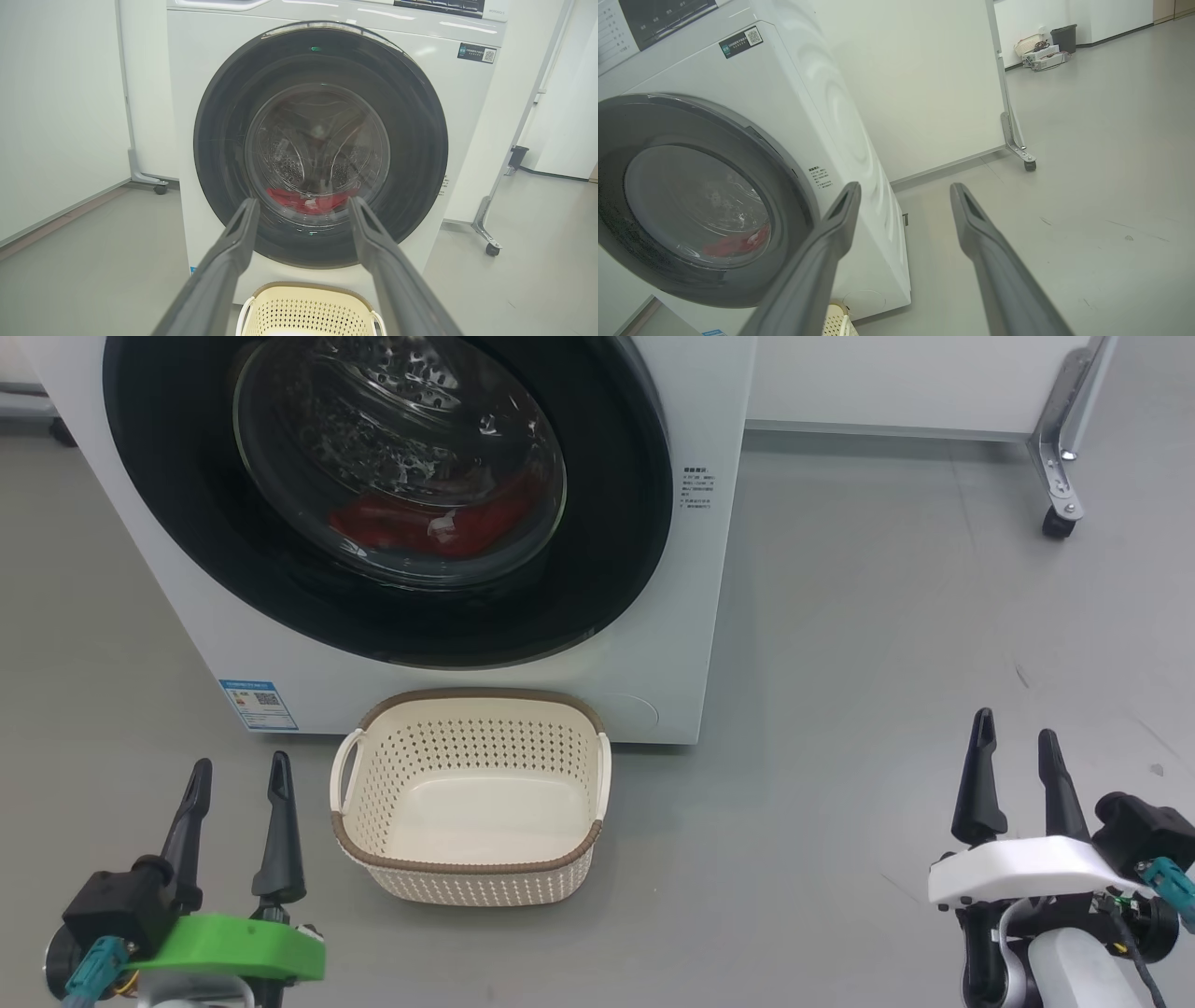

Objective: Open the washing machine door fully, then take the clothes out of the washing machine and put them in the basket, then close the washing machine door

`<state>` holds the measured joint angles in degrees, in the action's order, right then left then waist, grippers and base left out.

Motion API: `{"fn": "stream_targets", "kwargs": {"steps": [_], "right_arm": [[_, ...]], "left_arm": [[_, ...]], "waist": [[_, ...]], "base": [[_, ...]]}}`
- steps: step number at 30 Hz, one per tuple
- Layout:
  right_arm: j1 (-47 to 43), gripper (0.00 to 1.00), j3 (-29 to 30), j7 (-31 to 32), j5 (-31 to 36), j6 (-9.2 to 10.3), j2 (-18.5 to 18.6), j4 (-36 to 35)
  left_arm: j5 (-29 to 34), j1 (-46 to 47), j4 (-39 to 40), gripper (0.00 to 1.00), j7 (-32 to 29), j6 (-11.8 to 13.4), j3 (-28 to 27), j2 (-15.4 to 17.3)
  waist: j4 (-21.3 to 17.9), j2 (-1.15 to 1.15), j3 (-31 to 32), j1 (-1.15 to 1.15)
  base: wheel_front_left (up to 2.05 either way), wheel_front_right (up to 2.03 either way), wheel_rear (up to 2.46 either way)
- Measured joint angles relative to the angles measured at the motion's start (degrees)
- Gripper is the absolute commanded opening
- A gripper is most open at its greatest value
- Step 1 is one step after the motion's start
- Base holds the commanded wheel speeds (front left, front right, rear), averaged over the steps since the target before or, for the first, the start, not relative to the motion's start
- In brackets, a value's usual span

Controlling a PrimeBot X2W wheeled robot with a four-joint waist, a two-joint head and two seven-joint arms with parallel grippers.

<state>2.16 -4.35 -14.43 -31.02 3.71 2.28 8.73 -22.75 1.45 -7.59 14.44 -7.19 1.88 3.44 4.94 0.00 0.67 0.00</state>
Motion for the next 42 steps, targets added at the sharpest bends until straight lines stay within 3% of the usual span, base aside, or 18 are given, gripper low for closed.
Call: {"fn": "stream_targets", "kwargs": {"steps": [16,27,34,42], "right_arm": [[-0.4,1.00,-2.1,0.0,7.1,1.98,2.6,6.1],[-0.2,1.00,-3.4,0.0,9.3,2.09,2.9,8.8],[0.4,1.00,-4.7,0.0,11.0,2.37,3.5,10.4],[0.9,1.00,-5.0,0.8,10.8,2.44,3.1,11.9]], "left_arm": [[3.2,-0.3,-1.2,1.00,0.0,0.0,-1.0,-0.7],[7.0,-0.3,-2.4,1.00,0.0,0.0,-1.0,-0.7],[11.3,-1.1,-5.6,1.00,0.0,1.6,-0.5,-0.7],[11.6,-1.9,-9.9,1.00,0.0,2.6,0.2,-0.7]], "waist": [[-0.7,0.00,0.1,0.00],[-0.9,0.00,0.1,0.00],[-1.0,0.00,0.2,0.00],[-1.2,0.00,0.4,0.00]], "base": [[0.00,0.00,0.00],[0.00,0.00,0.00],[0.00,0.00,0.00],[0.00,0.00,0.00]]}}
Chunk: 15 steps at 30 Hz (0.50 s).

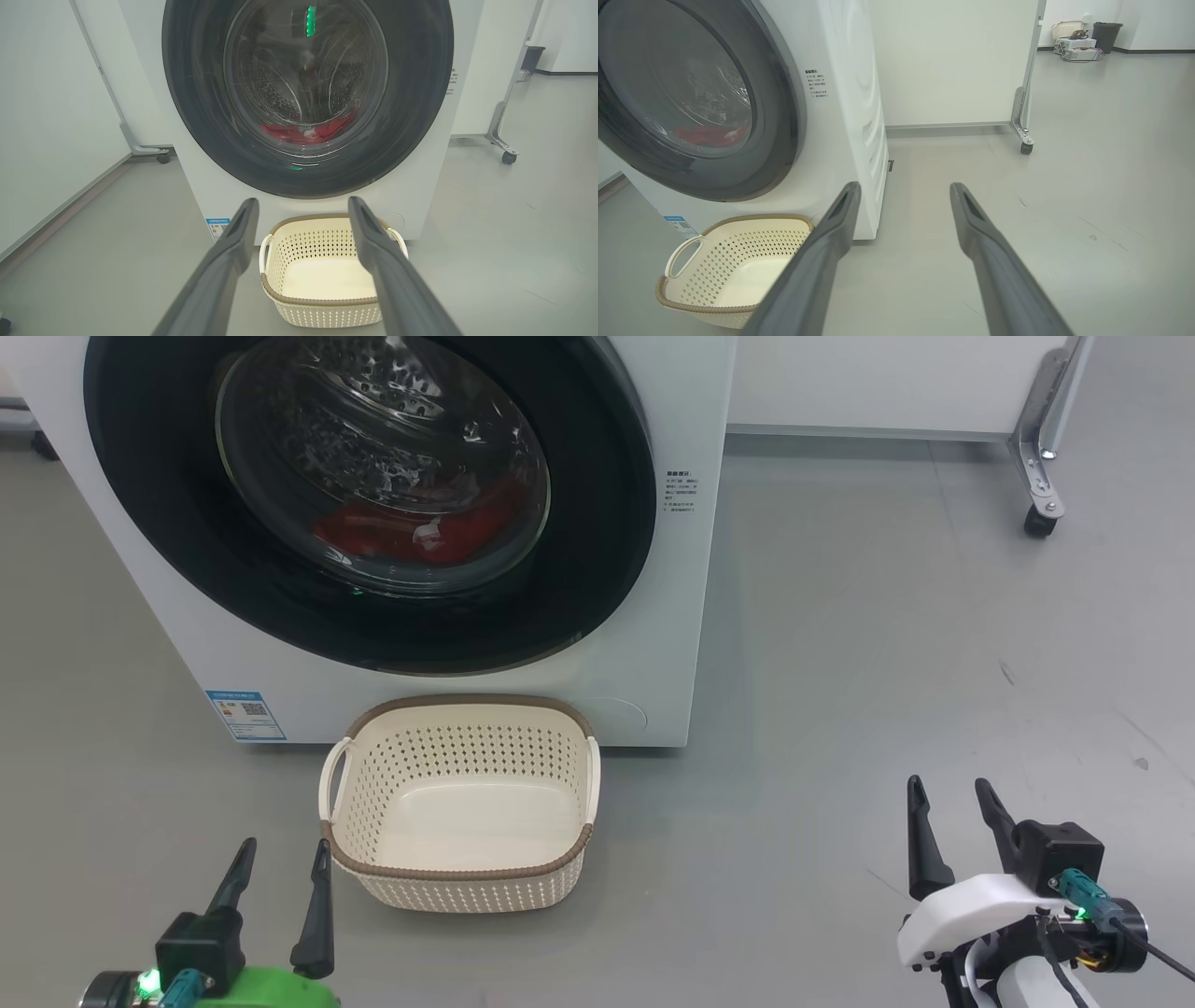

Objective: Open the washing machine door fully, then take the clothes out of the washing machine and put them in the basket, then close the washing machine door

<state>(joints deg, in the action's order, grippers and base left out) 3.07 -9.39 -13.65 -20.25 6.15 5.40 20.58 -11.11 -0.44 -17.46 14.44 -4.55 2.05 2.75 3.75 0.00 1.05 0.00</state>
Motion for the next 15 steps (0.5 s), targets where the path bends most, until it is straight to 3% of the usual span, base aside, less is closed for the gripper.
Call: {"fn": "stream_targets", "kwargs": {"steps": [5,15], "right_arm": [[0.0,1.00,-0.9,2.1,-0.9,-0.94,-0.1,1.4],[0.6,1.00,-0.9,2.5,-0.9,-0.99,-0.1,2.1]], "left_arm": [[0.0,0.0,-0.8,1.00,0.0,0.1,0.3,0.0],[-0.1,0.2,-2.5,1.00,0.0,0.5,0.2,-0.1]], "waist": [[-0.1,0.00,0.0,0.00],[-0.2,0.00,0.1,0.00]], "base": [[0.00,0.00,0.00],[0.00,0.00,0.00]]}}
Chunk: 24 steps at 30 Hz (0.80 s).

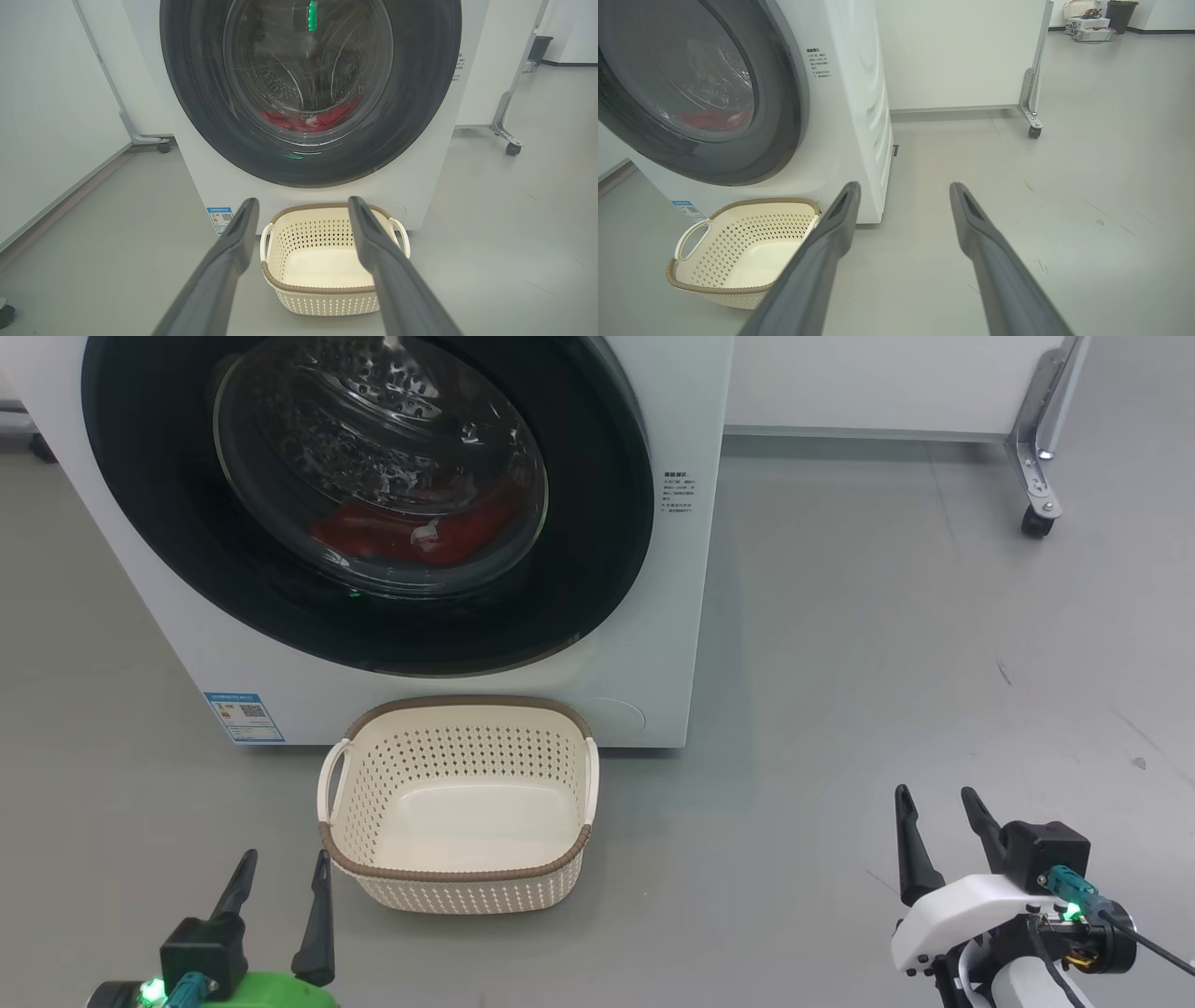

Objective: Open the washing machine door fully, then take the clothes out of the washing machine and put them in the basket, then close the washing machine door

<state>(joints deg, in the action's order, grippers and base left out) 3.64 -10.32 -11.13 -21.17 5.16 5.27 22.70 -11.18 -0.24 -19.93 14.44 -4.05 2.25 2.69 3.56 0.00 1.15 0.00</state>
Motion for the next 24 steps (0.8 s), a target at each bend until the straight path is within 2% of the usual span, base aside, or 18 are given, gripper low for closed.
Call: {"fn": "stream_targets", "kwargs": {"steps": [24], "right_arm": [[0.7,1.00,-0.3,0.0,0.0,0.00,0.0,1.7]], "left_arm": [[0.0,0.6,-2.2,1.00,0.0,0.0,0.8,-0.1]], "waist": [[0.2,0.00,0.3,0.00]], "base": [[0.00,0.00,0.00]]}}
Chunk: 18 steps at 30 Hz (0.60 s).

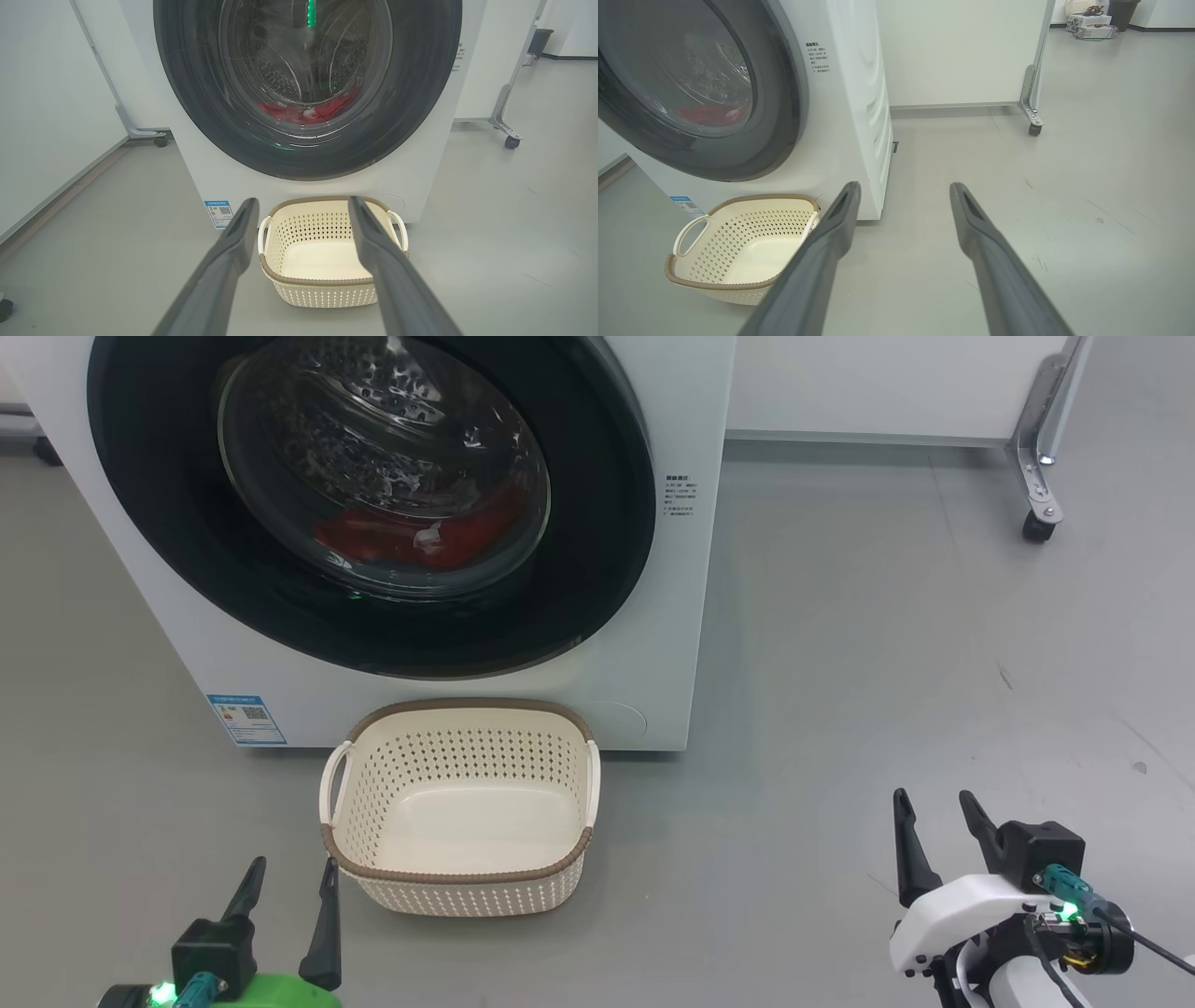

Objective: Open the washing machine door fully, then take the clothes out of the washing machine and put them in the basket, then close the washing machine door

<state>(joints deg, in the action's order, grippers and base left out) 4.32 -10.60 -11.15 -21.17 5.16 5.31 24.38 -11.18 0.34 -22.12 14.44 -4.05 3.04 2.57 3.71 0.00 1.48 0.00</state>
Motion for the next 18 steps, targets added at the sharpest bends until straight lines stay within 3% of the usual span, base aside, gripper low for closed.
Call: {"fn": "stream_targets", "kwargs": {"steps": [16,17,18], "right_arm": [[0.3,1.00,-0.2,0.0,-0.3,-0.18,0.0,1.0],[0.3,0.66,-0.3,0.0,-0.3,-0.54,0.0,1.0],[0.3,0.23,-0.5,0.0,-0.3,-0.62,0.0,1.0]], "left_arm": [[0.0,0.0,-0.1,1.00,0.0,0.0,-0.2,-0.1],[0.0,0.0,-0.2,1.00,0.0,0.0,-0.2,-0.1],[0.0,0.1,-0.2,1.00,0.0,0.0,-0.2,-0.1]], "waist": [[-0.2,0.00,0.1,0.00],[-0.2,0.00,0.1,0.00],[-0.2,0.00,0.1,0.00]], "base": [[0.00,0.00,0.00],[0.00,0.00,0.00],[0.00,0.00,0.00]]}}
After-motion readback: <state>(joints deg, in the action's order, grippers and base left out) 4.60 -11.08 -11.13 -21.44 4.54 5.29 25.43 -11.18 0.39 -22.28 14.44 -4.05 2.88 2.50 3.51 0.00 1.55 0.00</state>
